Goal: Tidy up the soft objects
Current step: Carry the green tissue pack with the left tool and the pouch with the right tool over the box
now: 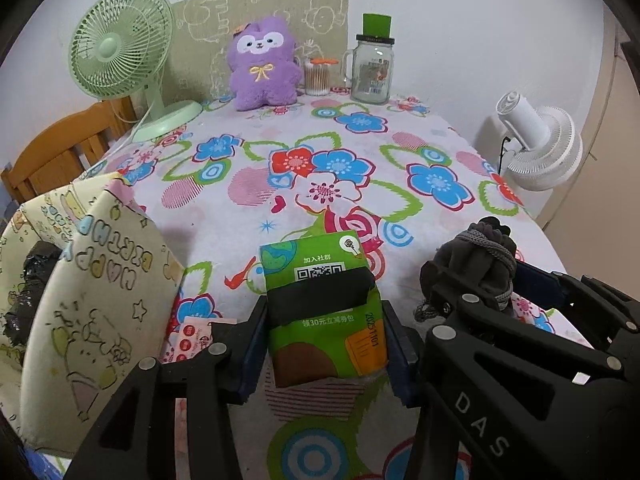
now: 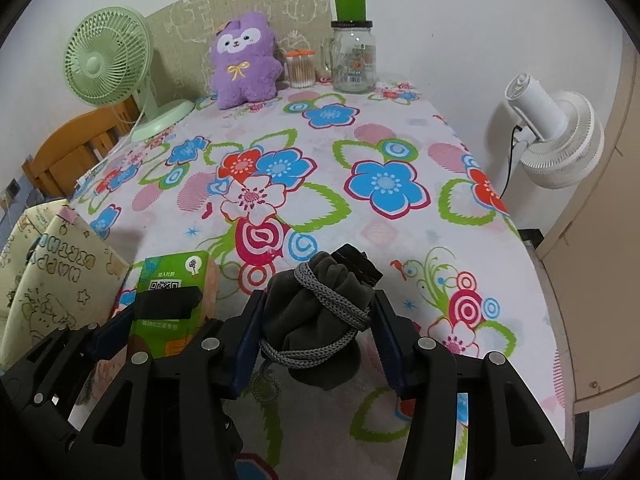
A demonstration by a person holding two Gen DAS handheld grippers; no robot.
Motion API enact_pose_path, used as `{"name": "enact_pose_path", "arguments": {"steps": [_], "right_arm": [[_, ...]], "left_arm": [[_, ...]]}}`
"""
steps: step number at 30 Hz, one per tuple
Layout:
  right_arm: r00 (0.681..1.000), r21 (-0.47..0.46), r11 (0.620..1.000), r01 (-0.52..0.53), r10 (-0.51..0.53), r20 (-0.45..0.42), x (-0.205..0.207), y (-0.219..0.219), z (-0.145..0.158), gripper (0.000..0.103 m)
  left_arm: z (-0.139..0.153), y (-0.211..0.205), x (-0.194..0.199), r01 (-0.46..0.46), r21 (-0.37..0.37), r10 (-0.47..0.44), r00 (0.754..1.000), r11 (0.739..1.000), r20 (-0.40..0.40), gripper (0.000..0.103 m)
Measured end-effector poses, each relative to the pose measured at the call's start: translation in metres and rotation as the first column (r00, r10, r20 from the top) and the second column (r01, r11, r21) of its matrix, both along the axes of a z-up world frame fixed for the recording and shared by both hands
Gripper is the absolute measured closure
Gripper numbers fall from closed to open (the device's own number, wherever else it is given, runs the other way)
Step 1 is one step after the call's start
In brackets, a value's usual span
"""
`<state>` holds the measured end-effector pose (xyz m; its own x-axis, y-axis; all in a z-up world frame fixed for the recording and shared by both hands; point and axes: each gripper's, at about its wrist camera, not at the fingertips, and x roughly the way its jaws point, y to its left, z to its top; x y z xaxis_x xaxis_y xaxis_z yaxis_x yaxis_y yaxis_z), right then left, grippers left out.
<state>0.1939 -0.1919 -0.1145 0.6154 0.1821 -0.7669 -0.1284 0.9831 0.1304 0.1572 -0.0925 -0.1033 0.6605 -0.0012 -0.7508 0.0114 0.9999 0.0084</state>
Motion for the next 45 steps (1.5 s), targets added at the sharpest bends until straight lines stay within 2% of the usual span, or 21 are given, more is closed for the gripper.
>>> {"name": "enact_pose_path", "arguments": {"steps": [45], "right_arm": [[0.981, -0.032, 0.999, 0.015, -0.008, 0.193, -0.105, 0.014, 0.078, 0.049]], "left_arm": [[0.068, 0.013, -0.093, 0.059, 0.012, -0.061, 0.985, 0.998, 0.165, 0.051]]}}
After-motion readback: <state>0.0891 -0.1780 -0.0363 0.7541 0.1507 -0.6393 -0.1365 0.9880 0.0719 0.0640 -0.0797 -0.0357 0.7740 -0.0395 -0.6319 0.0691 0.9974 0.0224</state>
